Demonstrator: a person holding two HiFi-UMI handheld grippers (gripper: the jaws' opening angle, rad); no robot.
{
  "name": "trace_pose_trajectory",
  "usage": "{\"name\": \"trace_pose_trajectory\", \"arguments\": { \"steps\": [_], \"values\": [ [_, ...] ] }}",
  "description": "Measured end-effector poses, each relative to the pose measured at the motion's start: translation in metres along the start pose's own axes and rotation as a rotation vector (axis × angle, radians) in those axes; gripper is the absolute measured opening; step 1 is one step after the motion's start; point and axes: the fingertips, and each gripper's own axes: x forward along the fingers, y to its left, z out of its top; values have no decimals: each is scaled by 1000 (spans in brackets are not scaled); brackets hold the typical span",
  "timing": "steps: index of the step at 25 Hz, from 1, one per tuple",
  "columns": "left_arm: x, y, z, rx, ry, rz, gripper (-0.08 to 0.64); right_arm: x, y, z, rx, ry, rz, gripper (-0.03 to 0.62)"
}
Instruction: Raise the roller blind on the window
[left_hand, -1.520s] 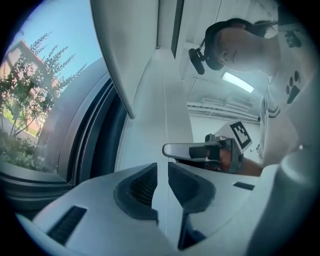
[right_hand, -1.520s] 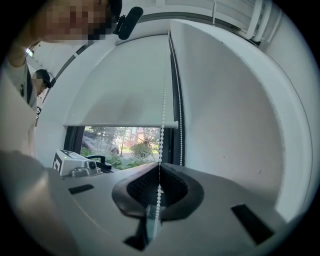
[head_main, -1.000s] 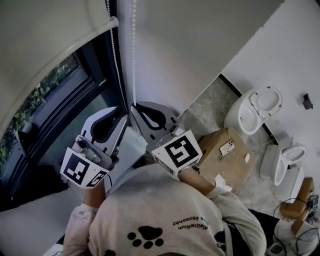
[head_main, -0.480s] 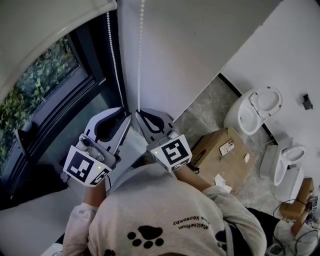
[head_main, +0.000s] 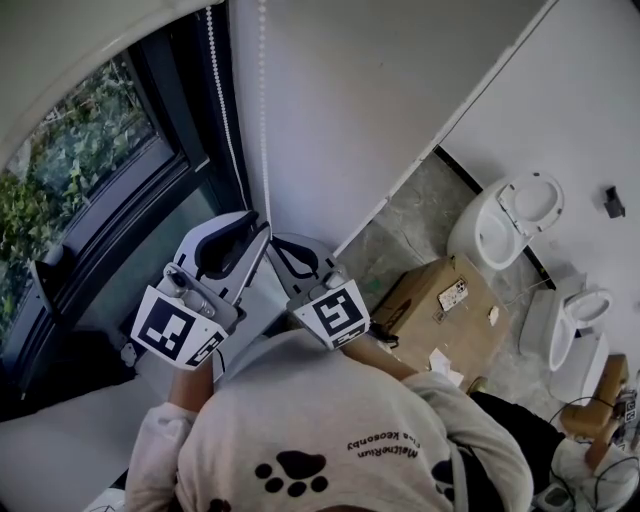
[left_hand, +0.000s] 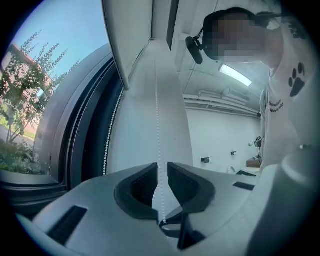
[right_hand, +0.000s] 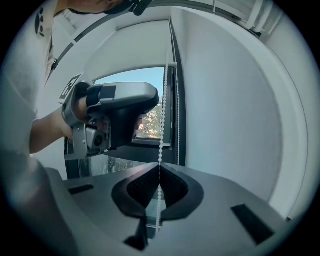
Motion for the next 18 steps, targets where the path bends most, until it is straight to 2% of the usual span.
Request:
{"name": "trace_pose_trajectory", "arguments": {
  "steps": [7,16,18],
  "values": [
    [8,-2,6,35,8,-1,71,-2,2,-13,14,3,8,9],
    [23,0,35,87,-7,-8,75,1,6,-11,-7,-4,22,9],
    [26,1,39,91,-3,-9,56,1,7,-11,-13,-3,25,9]
  ]
}}
